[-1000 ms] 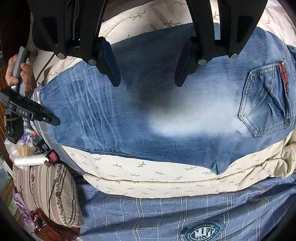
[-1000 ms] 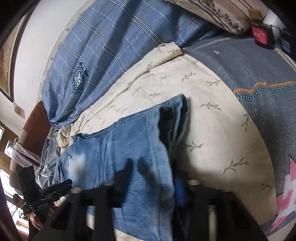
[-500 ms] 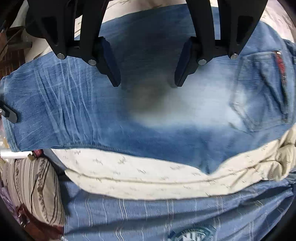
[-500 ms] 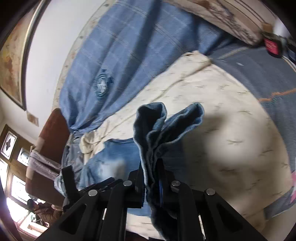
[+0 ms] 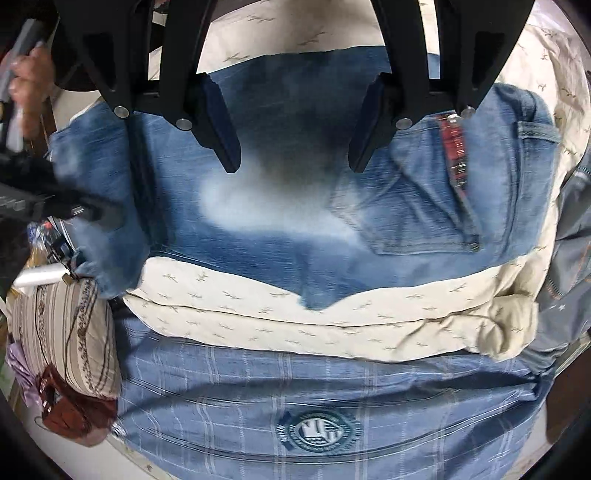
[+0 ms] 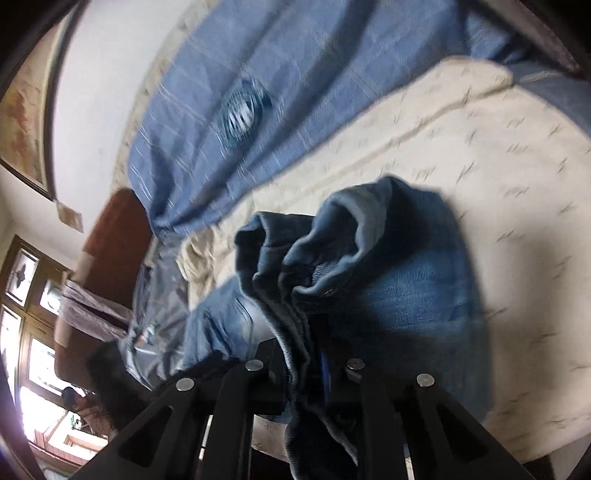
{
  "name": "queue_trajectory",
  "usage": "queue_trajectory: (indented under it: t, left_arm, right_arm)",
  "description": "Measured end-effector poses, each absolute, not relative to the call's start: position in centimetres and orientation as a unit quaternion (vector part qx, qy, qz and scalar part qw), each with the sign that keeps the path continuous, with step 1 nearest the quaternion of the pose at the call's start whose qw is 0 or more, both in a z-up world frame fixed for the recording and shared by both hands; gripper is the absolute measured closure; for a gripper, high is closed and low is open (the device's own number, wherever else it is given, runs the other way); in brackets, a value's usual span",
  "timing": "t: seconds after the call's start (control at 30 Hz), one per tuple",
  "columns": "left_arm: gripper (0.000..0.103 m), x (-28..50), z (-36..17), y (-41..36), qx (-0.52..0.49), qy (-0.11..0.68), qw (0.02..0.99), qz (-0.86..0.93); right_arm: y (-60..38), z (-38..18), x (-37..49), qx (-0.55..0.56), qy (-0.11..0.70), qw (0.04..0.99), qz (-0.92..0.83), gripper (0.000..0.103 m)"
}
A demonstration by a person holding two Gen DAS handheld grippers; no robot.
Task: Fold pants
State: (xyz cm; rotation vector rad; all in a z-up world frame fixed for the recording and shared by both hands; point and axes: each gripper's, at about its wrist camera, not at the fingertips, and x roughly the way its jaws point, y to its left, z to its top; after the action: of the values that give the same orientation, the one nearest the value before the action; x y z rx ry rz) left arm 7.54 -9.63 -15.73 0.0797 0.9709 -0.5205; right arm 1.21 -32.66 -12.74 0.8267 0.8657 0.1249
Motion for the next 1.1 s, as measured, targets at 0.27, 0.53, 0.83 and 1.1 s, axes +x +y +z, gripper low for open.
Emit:
queue_trajectory:
  t: [0.27,0.53,0.83,1.1]
  left_arm:
    - [0.041,8.0,-17.3,-7.8,0.031,0.477,0.846,-0.234]
    - [0.041,6.4,-17.3,-10.8,0.055,0.471,0.84,-0.264]
    - [0.041,4.8,-19.7,-15.3,0.067,0.496,0.813,-0.298]
    - [0.041,5.5,-21.1,-17.4,0.122,0.481,0.828,-0.261]
  right_arm:
    - [-32.0,-15.6,2.7,0.439,0.385,0.8,0.141,0.055]
    - [-35.6,-15.0,0.5,0.48,0.298,0.814,0.136,0.033]
    - [-37.5,-15.5,2.6,0.531,0.283,0.787,0.138,0.032]
    - [-36.4,-19.1,9.0,0.543,0.366,0.745,0.125,0.032]
